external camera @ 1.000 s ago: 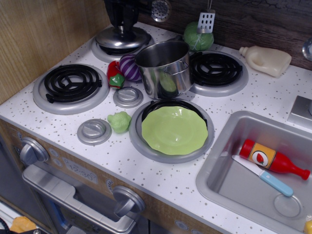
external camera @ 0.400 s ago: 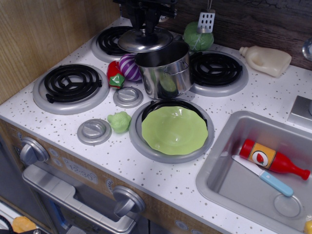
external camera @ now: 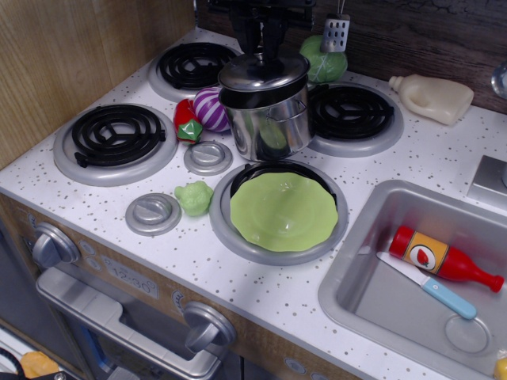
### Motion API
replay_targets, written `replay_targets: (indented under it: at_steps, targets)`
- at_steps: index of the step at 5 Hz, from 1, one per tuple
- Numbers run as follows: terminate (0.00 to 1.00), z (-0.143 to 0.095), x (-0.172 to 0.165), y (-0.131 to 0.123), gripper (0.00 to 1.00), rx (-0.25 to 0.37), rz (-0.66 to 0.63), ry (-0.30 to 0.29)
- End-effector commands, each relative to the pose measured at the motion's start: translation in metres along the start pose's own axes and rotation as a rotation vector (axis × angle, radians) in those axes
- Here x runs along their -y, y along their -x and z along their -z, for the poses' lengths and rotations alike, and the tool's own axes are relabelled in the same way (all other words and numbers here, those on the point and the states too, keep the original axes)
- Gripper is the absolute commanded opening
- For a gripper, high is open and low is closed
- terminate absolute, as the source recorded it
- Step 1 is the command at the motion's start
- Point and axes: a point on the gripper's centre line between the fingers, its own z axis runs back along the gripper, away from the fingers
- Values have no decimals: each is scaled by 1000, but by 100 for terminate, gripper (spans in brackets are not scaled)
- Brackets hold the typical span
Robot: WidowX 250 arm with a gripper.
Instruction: Put lid on pot or pan
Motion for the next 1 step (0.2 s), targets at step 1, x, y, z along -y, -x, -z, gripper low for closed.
replay_targets:
  at_steps: [1]
  targets:
    - [100, -13, 1, -7, 0, 72, 23, -7]
